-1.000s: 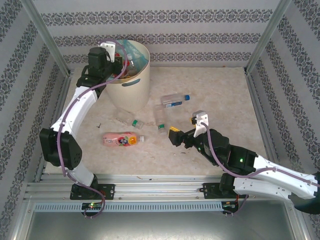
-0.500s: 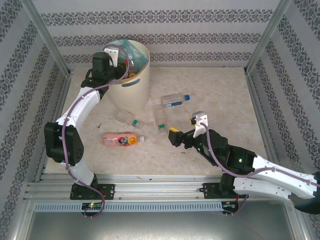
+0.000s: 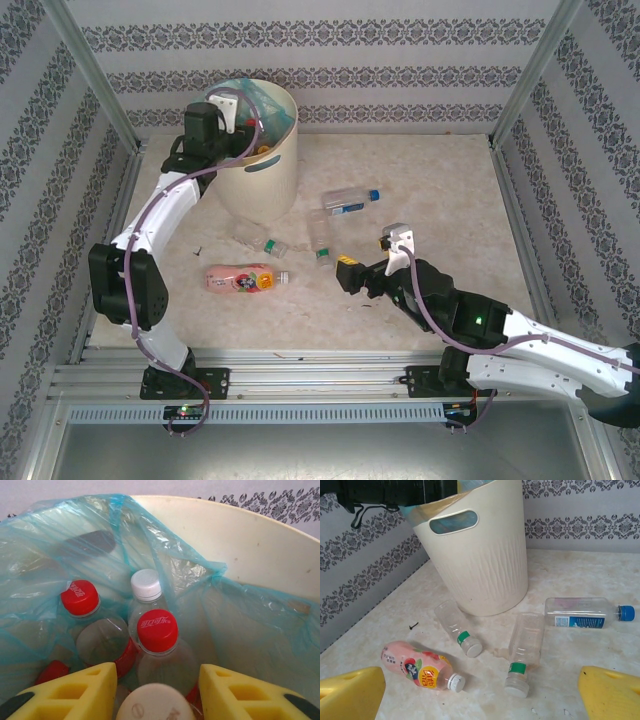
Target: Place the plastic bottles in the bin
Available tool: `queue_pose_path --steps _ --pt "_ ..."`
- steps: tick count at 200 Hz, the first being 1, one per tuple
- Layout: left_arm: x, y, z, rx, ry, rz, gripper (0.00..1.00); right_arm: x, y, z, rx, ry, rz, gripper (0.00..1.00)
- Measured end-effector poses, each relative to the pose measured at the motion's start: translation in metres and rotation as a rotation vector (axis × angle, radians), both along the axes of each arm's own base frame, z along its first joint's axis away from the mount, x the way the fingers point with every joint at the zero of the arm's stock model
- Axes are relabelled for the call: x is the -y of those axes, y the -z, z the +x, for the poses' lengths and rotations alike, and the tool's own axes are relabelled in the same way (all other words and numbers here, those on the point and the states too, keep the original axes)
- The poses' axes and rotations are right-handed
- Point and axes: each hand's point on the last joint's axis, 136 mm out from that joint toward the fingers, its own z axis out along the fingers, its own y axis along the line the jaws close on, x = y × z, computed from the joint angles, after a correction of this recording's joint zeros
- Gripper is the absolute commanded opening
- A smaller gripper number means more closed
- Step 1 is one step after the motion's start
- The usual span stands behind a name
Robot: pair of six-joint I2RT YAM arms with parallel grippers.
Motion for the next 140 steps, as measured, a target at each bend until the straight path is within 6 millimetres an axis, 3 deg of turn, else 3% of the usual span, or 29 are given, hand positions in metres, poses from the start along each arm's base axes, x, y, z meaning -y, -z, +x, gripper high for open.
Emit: queue_pose_path --steps 20,47,69,90,117,140 --pt "-0.001 -0.016 -0.003 0.015 0.003 -0.02 0.51 -0.001 0.002 0.001 -0.003 0.0 -0.006 0.98" --pt "0.001 -0.076 -0.018 0.111 0.022 -0.057 0.56 -0.002 0.003 0.001 -0.005 0.0 -0.011 0.98" --pt "-0.001 -0.131 -0.043 0.221 0.031 -0.086 0.49 -0.004 0.006 0.002 -0.009 0.0 -0.019 0.98" --pt "-0.003 -0.168 -0.07 0.296 0.04 -0.111 0.43 -0.006 0.01 0.004 -0.015 0.004 -0.034 0.97" --pt "-0.002 -0.183 -0.093 0.314 0.06 -0.133 0.4 -0.01 0.017 0.011 -0.034 0.021 -0.074 0.94" --pt "-0.003 -0.163 -0.106 0.256 0.066 -0.137 0.4 -0.017 0.018 0.025 -0.082 0.045 -0.136 0.94"
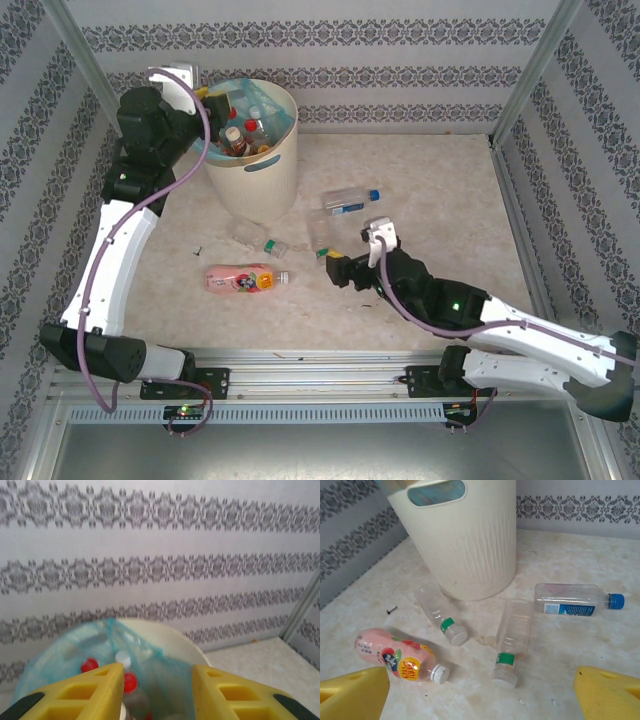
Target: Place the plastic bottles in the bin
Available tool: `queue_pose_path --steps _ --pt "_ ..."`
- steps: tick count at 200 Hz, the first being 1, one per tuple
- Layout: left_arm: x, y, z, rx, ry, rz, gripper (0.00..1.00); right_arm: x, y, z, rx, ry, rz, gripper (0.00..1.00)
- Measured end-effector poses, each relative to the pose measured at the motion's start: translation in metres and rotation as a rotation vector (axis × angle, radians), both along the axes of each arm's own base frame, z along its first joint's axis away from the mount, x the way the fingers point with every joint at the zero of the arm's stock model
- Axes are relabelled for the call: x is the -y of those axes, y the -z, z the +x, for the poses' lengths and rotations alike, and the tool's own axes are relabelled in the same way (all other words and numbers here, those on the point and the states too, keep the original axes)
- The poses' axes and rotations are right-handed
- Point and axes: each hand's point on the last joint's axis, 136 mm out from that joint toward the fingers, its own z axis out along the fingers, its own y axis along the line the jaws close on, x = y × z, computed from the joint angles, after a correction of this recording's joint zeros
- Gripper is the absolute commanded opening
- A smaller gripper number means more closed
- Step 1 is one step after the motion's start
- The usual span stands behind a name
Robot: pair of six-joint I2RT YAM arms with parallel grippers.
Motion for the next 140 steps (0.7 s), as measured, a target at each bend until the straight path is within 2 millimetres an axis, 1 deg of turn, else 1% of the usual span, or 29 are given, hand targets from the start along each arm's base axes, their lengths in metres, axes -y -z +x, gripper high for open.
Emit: queue_pose_path --steps 12,22,41,52,67,85,101,116,125,140 --pt "0.0 0.018 -0.008 -0.047 0.003 -0.003 0.4 -0.004 0.001 0.011 -0.037 0.022 -0.031 0.93" --pt "-0.001 0.034 -0.016 -0.088 0.005 -0.004 0.4 -0.006 0.004 0.021 -0.069 0.04 -0.054 0.9" --pt "-0.002 0.066 -0.04 -0.151 0.019 -0.008 0.4 -0.009 0.02 0.041 -0.154 0.07 -0.087 0.86" --pt "-0.001 0.08 -0.056 -0.171 0.033 -0.011 0.41 -0.009 0.036 0.052 -0.216 0.09 -0.109 0.86" --pt "0.0 0.098 -0.081 -0.186 0.054 -0.02 0.41 -0.01 0.06 0.062 -0.294 0.11 -0.144 0.87" --pt "0.004 0.118 -0.111 -0.187 0.087 -0.043 0.41 -0.015 0.09 0.069 -0.38 0.122 -0.189 0.88" --pt "0.009 0.142 -0.134 -0.196 0.123 -0.073 0.43 -0.022 0.113 0.075 -0.447 0.129 -0.217 0.89" --pt "0.014 0.17 -0.149 -0.232 0.156 -0.093 0.44 -0.028 0.131 0.082 -0.501 0.135 -0.235 0.89" --pt "0.016 0.184 -0.156 -0.252 0.168 -0.101 0.44 -0.032 0.14 0.089 -0.528 0.143 -0.236 0.9" --pt "0.017 0.198 -0.163 -0.27 0.179 -0.107 0.45 -0.037 0.154 0.103 -0.568 0.16 -0.24 0.91"
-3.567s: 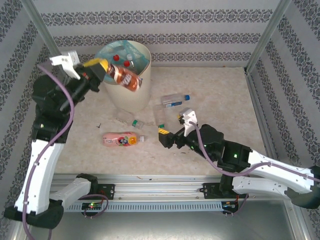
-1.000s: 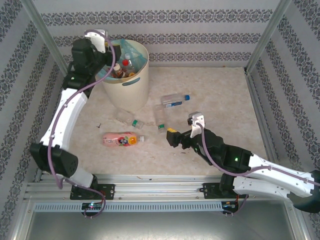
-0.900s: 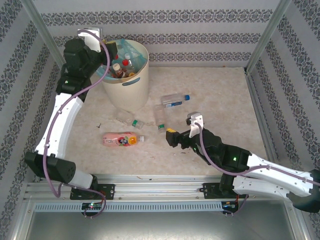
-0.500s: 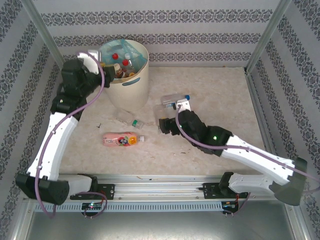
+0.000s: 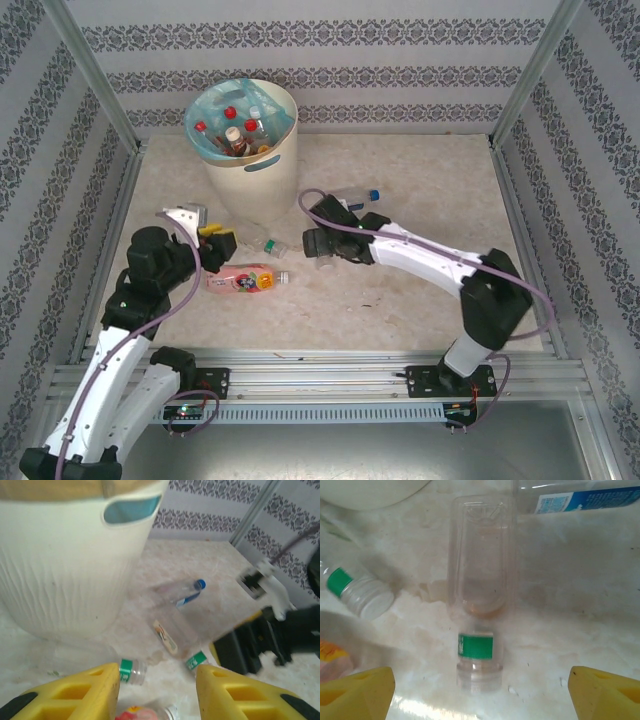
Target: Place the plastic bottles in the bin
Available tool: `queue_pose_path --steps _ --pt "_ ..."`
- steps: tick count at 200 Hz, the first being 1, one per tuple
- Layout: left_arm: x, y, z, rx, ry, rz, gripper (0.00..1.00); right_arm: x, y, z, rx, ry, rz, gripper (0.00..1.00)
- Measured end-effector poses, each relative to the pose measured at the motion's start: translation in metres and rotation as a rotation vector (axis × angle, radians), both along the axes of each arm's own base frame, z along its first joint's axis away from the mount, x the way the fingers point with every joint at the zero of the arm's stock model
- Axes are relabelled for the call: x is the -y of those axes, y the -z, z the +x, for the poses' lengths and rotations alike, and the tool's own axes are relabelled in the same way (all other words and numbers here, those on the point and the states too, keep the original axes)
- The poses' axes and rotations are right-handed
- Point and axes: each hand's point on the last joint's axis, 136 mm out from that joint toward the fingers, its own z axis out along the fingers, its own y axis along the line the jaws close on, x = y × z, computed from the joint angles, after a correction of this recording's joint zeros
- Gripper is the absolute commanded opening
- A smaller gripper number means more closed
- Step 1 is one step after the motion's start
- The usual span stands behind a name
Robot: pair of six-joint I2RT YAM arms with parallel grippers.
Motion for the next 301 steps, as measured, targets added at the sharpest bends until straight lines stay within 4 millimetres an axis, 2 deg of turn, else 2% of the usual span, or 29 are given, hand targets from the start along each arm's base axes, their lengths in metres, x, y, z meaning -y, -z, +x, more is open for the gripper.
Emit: queue_pose_path --steps 36,64,89,122,137,144,153,182,214,230,283,301 --pt "-0.002 0.022 -0.009 -0.029 -0.007 -0.014 0.48 -0.003 0.038 0.025 -0.067 0.037 -0.04 0.91" --pt "-0.004 0.02 -0.012 -0.011 -0.019 -0.015 0.49 -0.002 0.063 0.033 -0.108 0.049 -0.072 0.87" --pt "-0.007 0.017 -0.012 0.001 -0.033 -0.013 0.49 -0.01 0.079 0.039 -0.139 0.042 -0.071 0.82" --pt "-0.01 0.018 -0.011 0.002 -0.053 -0.006 0.49 -0.013 0.089 0.038 -0.153 0.042 -0.059 0.7" --pt "-0.011 0.018 -0.01 0.002 -0.061 -0.003 0.49 -0.012 0.092 0.035 -0.154 0.044 -0.05 0.58" --pt "-0.012 0.018 -0.01 0.002 -0.066 -0.002 0.49 -0.01 0.093 0.032 -0.155 0.041 -0.049 0.49" --pt "-0.013 0.018 -0.009 0.002 -0.072 0.0 0.5 -0.009 0.09 0.029 -0.152 0.034 -0.039 0.43" --pt "-0.015 0.021 -0.007 -0.007 -0.088 0.002 0.52 -0.002 0.074 0.012 -0.143 0.02 -0.009 0.41" --pt "-0.014 0.031 0.001 -0.065 -0.089 0.008 0.54 -0.003 0.037 -0.011 -0.097 -0.033 0.064 0.41" --pt "-0.01 0.029 0.004 -0.09 -0.077 0.005 0.55 -0.004 0.019 -0.024 -0.075 -0.064 0.104 0.4" --pt "0.01 -0.009 0.019 -0.068 0.008 -0.071 0.6 -0.015 -0.034 -0.063 0.032 -0.236 0.211 0.41" --pt "0.02 -0.017 0.028 -0.074 0.05 -0.114 0.67 -0.021 -0.056 -0.075 0.094 -0.307 0.259 0.4"
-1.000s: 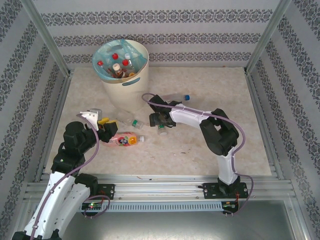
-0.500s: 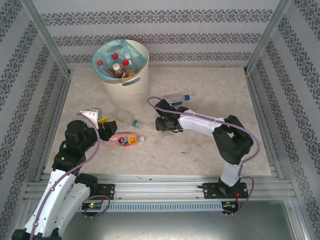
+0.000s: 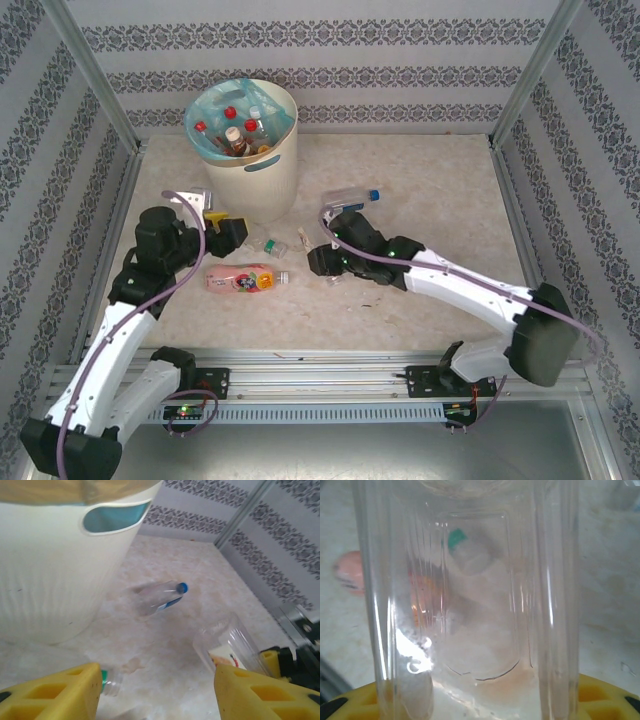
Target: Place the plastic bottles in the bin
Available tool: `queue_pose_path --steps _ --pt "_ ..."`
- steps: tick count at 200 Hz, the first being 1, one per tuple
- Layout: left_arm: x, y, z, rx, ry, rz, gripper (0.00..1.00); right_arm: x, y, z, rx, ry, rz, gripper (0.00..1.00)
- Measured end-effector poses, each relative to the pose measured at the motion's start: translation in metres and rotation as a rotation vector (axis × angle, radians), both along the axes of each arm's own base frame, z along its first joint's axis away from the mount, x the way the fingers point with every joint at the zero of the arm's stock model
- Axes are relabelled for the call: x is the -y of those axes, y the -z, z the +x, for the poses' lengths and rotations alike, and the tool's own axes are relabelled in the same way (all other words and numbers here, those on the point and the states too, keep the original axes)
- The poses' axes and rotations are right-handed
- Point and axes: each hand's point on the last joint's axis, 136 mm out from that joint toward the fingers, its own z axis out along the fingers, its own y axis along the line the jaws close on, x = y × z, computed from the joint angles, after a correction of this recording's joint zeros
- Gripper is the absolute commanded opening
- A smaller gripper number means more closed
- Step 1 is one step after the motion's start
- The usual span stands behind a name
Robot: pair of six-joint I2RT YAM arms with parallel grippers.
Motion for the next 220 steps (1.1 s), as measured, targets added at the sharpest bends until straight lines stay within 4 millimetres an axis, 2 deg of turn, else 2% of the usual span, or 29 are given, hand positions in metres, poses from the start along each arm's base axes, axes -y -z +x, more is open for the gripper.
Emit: queue_pose_path --steps 35,42,49,65,86,109,160,201,220 --pt "0.021 -0.018 0.002 0.005 0.103 -0.102 0.76 -0.008 -0.042 -0.021 0.123 -0.111 0.143 0.35" --pt "0.025 -0.024 0.001 0.013 0.127 -0.124 0.81 -0.009 -0.05 -0.025 0.146 -0.131 0.172 0.34" --pt "0.029 -0.032 -0.002 0.024 0.158 -0.153 0.89 -0.008 -0.058 -0.029 0.167 -0.15 0.205 0.33" --pt "0.04 -0.052 -0.01 0.056 0.237 -0.226 0.9 -0.01 -0.074 -0.041 0.206 -0.201 0.281 0.32" --pt "0.053 -0.084 -0.022 0.123 0.35 -0.321 1.0 -0.015 -0.098 -0.057 0.241 -0.287 0.375 0.31" --pt "0.06 -0.108 -0.038 0.187 0.449 -0.368 1.0 -0.022 -0.118 -0.074 0.254 -0.382 0.452 0.31" --pt "0.072 -0.135 -0.077 0.268 0.644 -0.402 1.0 -0.033 -0.148 -0.106 0.261 -0.532 0.541 0.31" --pt "0.082 -0.135 -0.098 0.258 0.758 -0.405 0.99 -0.044 -0.177 -0.125 0.285 -0.623 0.599 0.32" --pt "0.084 -0.136 -0.106 0.269 0.777 -0.393 0.96 -0.047 -0.177 -0.13 0.274 -0.647 0.596 0.32"
